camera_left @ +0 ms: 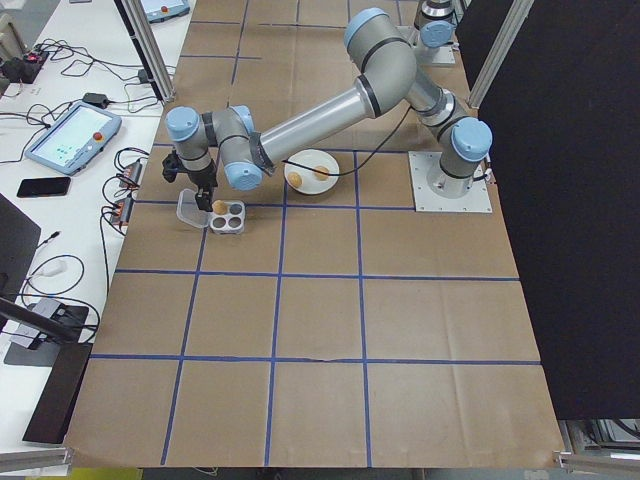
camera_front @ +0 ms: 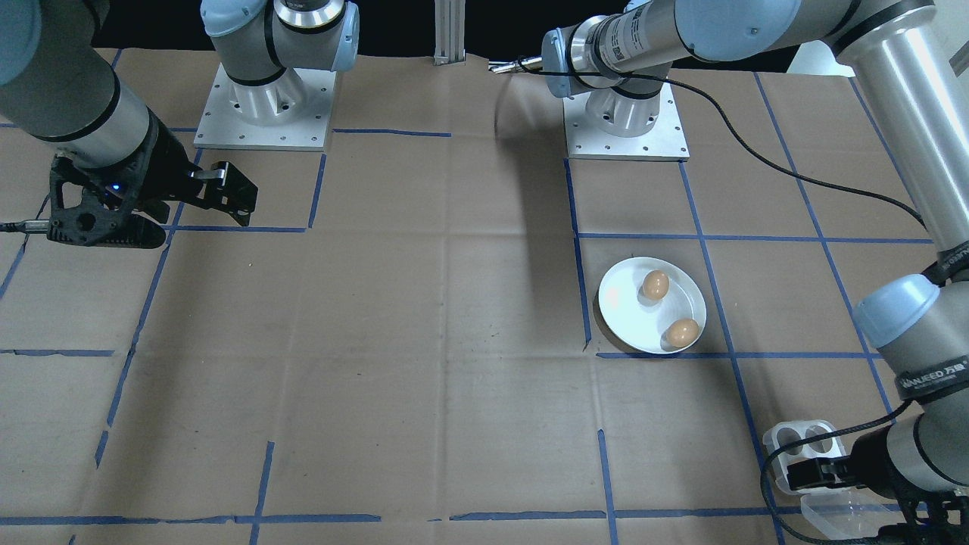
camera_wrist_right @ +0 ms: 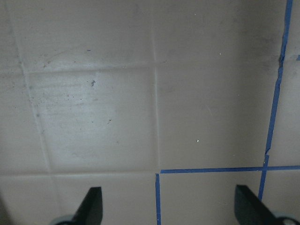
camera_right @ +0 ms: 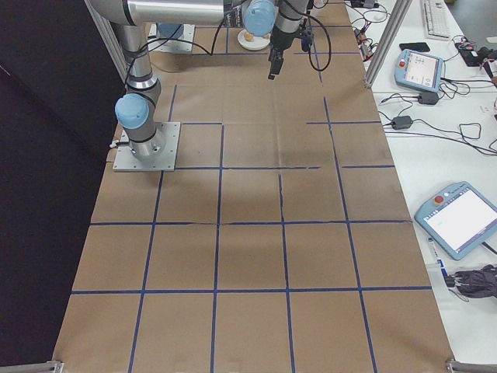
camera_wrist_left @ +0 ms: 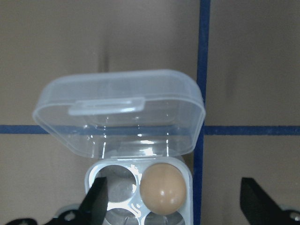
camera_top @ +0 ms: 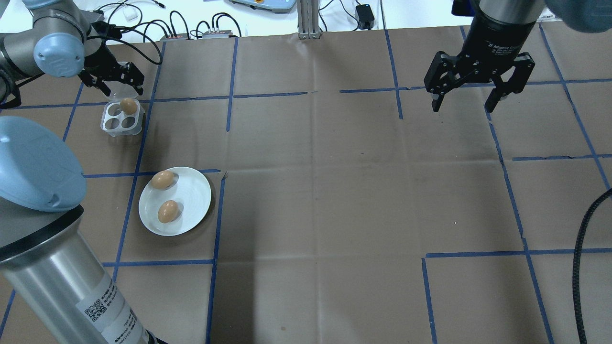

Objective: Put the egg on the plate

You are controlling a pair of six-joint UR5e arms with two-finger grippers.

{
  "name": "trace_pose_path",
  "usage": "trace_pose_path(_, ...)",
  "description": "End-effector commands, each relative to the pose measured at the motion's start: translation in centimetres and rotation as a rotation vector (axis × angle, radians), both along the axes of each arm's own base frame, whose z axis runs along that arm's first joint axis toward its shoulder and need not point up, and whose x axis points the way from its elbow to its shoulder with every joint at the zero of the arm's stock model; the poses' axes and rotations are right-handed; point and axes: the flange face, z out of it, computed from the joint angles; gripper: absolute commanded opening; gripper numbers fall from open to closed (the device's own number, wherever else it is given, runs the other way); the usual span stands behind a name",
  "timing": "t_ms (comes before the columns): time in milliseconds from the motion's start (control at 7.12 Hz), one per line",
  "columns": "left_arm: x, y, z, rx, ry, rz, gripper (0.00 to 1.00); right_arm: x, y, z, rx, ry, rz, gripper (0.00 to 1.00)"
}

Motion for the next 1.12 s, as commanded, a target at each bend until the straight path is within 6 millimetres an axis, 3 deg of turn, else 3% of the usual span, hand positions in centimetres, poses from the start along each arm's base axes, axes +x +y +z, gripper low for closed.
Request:
trace_pose_path(0,0.3,0.7,-1.9,0.027,-0.034,-0.016,0.99,0.0,0.0,0.0,0.000,0.000,0.000,1.00)
trace_pose_path(141,0.4,0.7,-2.4,0.034,-0.031,-0.016,0.99,0.0,0.0,0.0,0.000,0.000,0.000,1.00)
trace_pose_path(281,0.5,0.7,-1.6,0.025,-0.035,-0.032,0.99,0.0,0.0,0.0,0.000,0.000,0.000,1.00)
trace_pose_path(422,0.4,0.8,-1.6,0.027,-0.034,-0.034,0.93,0.0,0.0,0.0,0.000,0.000,0.000,1.00)
trace_pose_path(703,0.8,0.9,-1.2,0.020,-0.029,-0.028,0.68,0.0,0.0,-0.1,0.002,0.000,0.000,1.00)
trace_pose_path(984,0.8,0.8,-1.2,0.017,-0.026,-0.028,0.54,0.0,0.0,0.0,0.000,0.000,0.000,1.00)
